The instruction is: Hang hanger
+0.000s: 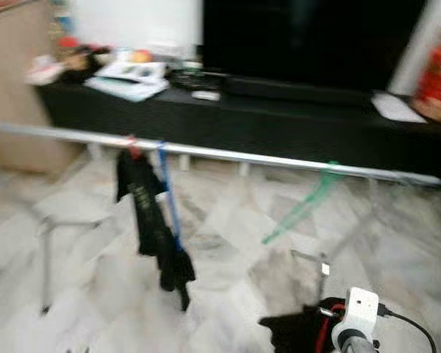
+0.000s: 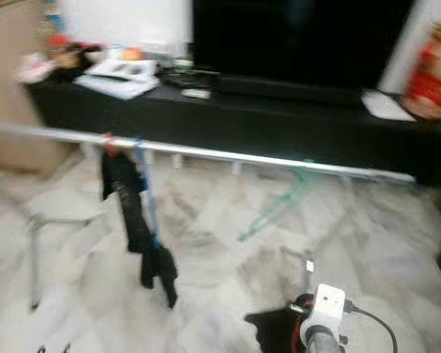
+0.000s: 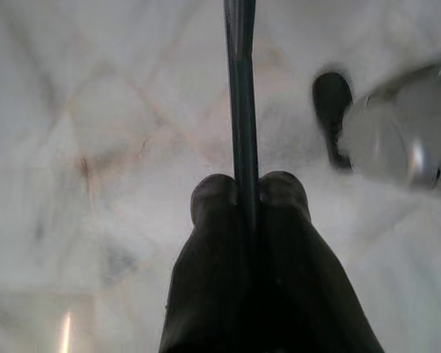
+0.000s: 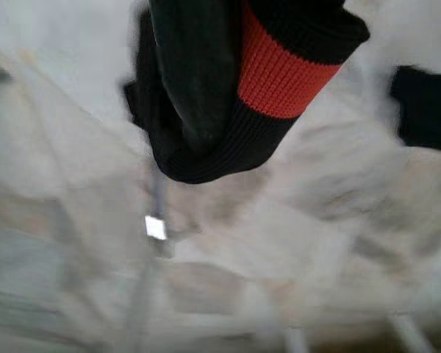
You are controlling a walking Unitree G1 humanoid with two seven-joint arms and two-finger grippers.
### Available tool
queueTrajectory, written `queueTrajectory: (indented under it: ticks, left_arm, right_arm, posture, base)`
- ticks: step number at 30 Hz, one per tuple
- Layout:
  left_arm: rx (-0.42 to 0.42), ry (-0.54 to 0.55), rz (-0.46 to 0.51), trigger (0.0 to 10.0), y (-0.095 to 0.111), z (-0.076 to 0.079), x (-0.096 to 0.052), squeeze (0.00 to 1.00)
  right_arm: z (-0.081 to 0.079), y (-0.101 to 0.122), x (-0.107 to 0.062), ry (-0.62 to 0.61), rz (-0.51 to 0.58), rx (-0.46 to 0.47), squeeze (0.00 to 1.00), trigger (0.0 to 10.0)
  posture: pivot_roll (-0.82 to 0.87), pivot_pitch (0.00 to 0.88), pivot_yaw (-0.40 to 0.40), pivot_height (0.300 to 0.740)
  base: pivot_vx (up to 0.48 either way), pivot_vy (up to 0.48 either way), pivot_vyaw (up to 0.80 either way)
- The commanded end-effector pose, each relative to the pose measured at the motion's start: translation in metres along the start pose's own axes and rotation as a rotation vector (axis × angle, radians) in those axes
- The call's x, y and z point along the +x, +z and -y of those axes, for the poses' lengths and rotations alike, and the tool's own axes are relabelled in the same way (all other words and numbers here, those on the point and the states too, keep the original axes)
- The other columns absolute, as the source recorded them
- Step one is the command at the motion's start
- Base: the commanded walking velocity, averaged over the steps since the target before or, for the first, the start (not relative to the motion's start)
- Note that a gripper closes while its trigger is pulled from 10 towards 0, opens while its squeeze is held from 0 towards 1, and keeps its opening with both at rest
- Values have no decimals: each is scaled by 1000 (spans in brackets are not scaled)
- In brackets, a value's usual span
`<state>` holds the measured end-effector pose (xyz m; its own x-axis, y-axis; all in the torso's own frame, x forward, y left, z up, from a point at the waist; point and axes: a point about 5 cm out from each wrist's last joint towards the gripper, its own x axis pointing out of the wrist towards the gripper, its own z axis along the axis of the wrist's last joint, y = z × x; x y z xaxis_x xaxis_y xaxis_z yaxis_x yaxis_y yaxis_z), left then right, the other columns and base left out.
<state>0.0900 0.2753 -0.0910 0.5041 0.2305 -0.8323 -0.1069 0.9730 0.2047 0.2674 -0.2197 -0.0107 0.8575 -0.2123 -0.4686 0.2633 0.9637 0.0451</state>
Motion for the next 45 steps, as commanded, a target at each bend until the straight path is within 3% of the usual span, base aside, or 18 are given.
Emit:
queueTrajectory:
  ticks: [1,24,39,45]
  left_arm:
    - [9,-1,-72,10000,-19,-2,-5,0]
    - [-3,4,-75,10000,-19,-1,-5,0]
    - [-15,10,-84,10000,-20,-1,-5,0]
    - [-16,10,-83,10000,-20,-1,-5,0]
  right_arm:
    - [3,-2,-2,-12,3,8,0,10000]
    - [4,-1,-1,-24,0,18,0,10000]
    - [3,-1,0,-23,-5,17,0,10000]
    - [2,-1,0,-20,-7,17,0,10000]
  posture:
    - [-73,82,-22,740]
    - [-70,87,-25,740]
    - [-66,88,-25,740]
    - [-65,87,-25,740]
  base:
    - [-296,0,0]
    - [-302,0,0]
    - [0,0,0]
    - [0,444,0]
